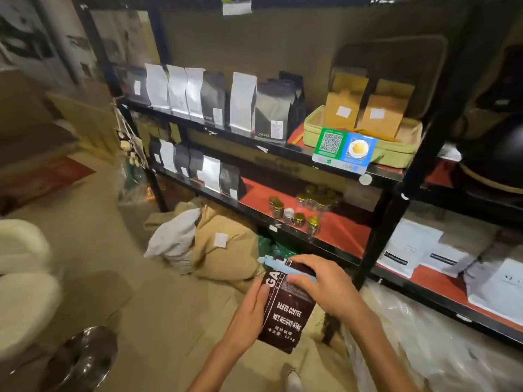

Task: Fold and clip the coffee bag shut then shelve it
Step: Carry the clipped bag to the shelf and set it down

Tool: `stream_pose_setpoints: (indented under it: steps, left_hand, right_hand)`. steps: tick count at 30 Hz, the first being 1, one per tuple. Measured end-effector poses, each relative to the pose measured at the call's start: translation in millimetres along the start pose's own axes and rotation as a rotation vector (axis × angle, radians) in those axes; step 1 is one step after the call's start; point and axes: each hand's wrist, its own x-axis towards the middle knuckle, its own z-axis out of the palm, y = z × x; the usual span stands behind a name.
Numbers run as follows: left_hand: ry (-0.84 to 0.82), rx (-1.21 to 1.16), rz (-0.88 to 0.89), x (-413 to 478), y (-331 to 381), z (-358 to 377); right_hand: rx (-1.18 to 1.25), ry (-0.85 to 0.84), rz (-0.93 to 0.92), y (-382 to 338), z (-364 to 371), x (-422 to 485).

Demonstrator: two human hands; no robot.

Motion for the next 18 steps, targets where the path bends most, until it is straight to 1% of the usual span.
stream_pose_setpoints:
  steps: [3, 6, 11, 13, 14, 17, 18]
  left_hand:
    - [0.015, -0.017, -0.069, 74, -7, -9]
    - [0.011, -0.044, -0.117, 153, -2, -31]
    - [-0.047, 0.036, -0.067, 271, 12, -84]
    - [-0.109, 0.053, -0.043, 318, 9, -107]
    - [-0.158, 0.099, -0.019, 341, 8, -122]
    - [-0.344, 0.338, 0.105, 410, 4, -167]
    - [-0.395, 0.453, 0.162, 436, 0, -181]
  right_hand:
    - [-0.035, -0.056, -0.022, 8, -4, 79]
    - [-0.014, -0.057, -0.006, 14, -7, 157]
    - [-0.02, -0.05, 0.026, 9, -4, 273]
    - [-0.048, -0.025, 0.021, 2, 1, 315]
    - [-0.054, -0.008, 0.031, 0, 6, 335]
    - [-0.042, 0.053, 0.082, -11, 27, 392]
    - [-0.026, 0.089, 0.114, -14, 37, 409]
